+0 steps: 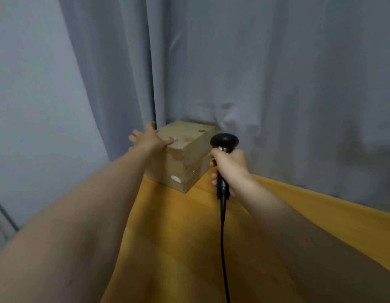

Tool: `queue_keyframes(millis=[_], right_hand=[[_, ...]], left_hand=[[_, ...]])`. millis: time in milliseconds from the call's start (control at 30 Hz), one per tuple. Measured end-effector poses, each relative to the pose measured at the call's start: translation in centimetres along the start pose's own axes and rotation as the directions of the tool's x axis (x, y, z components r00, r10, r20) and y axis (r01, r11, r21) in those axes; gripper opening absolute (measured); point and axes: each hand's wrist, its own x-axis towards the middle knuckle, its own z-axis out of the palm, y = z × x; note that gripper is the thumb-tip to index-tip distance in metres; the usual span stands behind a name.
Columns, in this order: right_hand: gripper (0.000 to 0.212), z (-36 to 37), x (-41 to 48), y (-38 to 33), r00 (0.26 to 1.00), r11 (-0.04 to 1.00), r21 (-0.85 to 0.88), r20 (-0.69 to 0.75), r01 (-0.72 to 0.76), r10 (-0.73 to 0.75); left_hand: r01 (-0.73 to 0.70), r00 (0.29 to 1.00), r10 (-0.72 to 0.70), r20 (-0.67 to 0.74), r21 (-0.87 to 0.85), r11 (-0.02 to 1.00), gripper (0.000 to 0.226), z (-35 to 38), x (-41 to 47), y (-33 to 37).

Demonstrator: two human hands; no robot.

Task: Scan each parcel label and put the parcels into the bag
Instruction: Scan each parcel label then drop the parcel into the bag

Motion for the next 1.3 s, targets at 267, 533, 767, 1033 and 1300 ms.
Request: queue_keyframes(millis=[267, 533, 767, 1033, 1300], right_hand=[[0.017, -1.6, -0.2, 2.1, 0.996, 0.999, -0.019, -0.081, 0.041, -0.043], [0.013, -7.2, -6.5, 1.2, 0.978, 0.996, -0.013, -0.189, 0.088, -0.089], [0.006, -13.5, -16.9, -0.8, 0.960, 0.998, 0.054, -0.281, 0.012, 0.004], [0.009, -19.1, -31.5, -1.7, 0.949, 0.992, 0.128, -0.313, 0.011, 0.030], [0.019, -22.1, -42.3, -2.3, 0.934, 0.981, 0.182, -0.357, 0.072, -0.002]], left_hand=[[-0.013, 0.939, -0.031, 0.344, 0.124, 0.992, 0.136, -1.7, -0.9, 0.4], [-0.132, 0.855, -0.002, 0.519, 0.220, 0.967, 0.133, -1.1, -11.6, 5.3], [-0.255, 0.776, 0.092, 0.624, 0.177, 0.951, 0.106, -2.5, -25.7, 7.2], [-0.102, 0.850, 0.177, 0.496, -0.175, 0.979, 0.100, -3.7, -41.2, 2.0], [0.029, 0.857, 0.265, 0.442, -0.554, 0.832, 0.089, -8.7, -50.2, -1.7]])
